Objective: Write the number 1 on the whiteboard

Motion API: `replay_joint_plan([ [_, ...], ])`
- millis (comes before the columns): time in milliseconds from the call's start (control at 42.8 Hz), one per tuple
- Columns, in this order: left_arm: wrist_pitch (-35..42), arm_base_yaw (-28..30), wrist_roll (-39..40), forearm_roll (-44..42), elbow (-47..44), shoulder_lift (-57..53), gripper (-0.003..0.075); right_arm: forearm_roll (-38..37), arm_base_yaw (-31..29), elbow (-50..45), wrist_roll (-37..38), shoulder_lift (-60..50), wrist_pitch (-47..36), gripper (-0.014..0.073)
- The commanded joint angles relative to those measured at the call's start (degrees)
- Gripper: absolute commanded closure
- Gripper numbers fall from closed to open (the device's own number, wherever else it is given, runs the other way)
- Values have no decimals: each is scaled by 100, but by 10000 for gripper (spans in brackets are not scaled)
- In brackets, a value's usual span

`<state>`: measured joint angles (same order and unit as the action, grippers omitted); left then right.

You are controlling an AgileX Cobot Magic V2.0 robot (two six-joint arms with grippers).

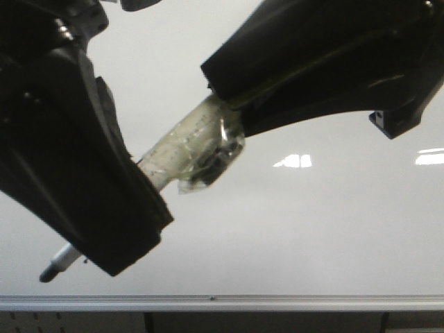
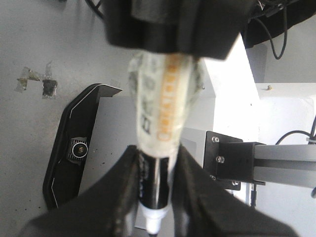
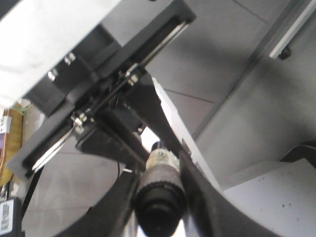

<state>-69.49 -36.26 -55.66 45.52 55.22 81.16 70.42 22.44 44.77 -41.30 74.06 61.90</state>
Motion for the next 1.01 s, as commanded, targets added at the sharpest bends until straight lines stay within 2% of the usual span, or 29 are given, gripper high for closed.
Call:
replay_joint_plan([
  [0, -69, -21, 6, 559, 178, -172, 377, 376, -4, 189, -136, -160, -452, 655],
  [94, 162, -21, 6, 549, 178, -172, 192, 131, -4, 120, -129, -299, -942, 655],
  [140, 292, -21, 6, 534, 190, -172, 122, 28, -4, 45, -118, -425, -1159, 655],
  [187, 407, -21, 6, 480, 218, -172, 83, -82, -4, -30, -105, -551, -1281, 655],
  [304, 488, -7, 6, 315, 420, -172, 64, -608, -4, -310, 254, -947, -1701, 655],
  [468, 420, 210, 6, 192, 735, -172, 83, -1616, -21, -805, 910, -1716, -3073, 655],
  [561, 404, 323, 6, 192, 814, -172, 158, -1921, -21, -963, 944, -2161, -3871, 655],
  [608, 404, 376, 6, 192, 814, -172, 220, -2023, -21, -1014, 944, -2381, -4233, 655],
  [749, 394, 375, 6, 192, 814, -172, 491, -2307, -21, -1032, 938, -2816, -5163, 655],
  [889, 394, 375, 6, 192, 814, -172, 742, -2510, -21, -1032, 920, -2803, -5751, 655],
  [982, 394, 375, 6, 202, 814, -172, 741, -2537, -21, -1010, 795, -2593, -6101, 655],
])
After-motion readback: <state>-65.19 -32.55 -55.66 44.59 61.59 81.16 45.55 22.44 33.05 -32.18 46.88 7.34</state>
